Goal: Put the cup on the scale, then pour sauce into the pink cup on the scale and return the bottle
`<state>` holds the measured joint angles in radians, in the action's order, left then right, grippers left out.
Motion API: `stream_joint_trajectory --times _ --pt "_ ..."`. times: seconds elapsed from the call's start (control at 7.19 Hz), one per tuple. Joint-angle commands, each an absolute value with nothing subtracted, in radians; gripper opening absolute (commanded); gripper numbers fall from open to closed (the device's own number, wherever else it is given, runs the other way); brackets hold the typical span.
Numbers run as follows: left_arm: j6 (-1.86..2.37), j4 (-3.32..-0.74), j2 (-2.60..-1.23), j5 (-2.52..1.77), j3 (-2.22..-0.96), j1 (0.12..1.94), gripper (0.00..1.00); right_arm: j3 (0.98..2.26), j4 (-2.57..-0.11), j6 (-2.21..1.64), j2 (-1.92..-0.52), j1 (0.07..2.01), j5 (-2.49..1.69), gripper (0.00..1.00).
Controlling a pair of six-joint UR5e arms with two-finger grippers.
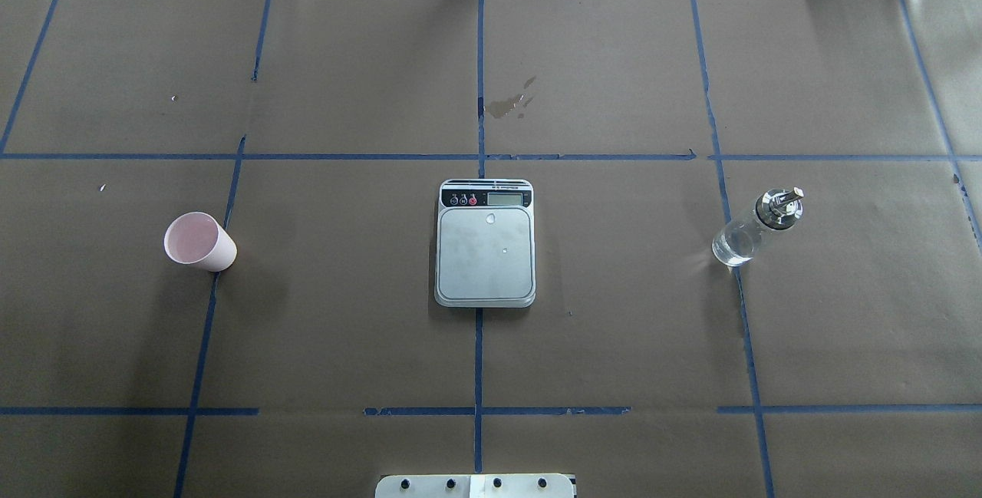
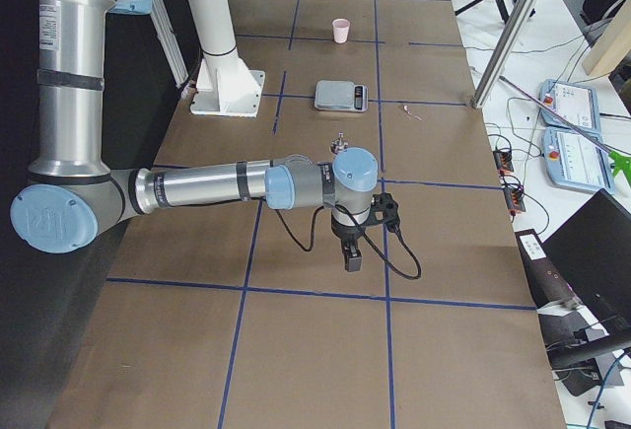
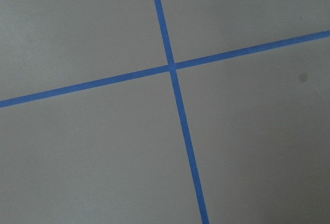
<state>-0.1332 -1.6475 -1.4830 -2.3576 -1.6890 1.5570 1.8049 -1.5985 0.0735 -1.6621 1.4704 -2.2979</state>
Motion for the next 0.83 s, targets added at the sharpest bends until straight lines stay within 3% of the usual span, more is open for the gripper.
stream_joint_trajectory --times 0.0,0.28,0.7 --pt "-0.136 -1.647 -1.494 -2.356 -1.712 1.557 1.00 1.805 -1.598 0.068 -1.649 1.471 -2.295 1.00" --pt "-0.141 -1.657 -1.496 -2.358 -1.732 1.559 1.00 1.804 -1.598 0.061 -1.596 1.470 -2.292 1.00" --pt "-0.133 -2.036 -1.546 -2.359 -1.694 1.551 1.00 1.802 -1.598 0.046 -1.519 1.468 -2.287 1.00"
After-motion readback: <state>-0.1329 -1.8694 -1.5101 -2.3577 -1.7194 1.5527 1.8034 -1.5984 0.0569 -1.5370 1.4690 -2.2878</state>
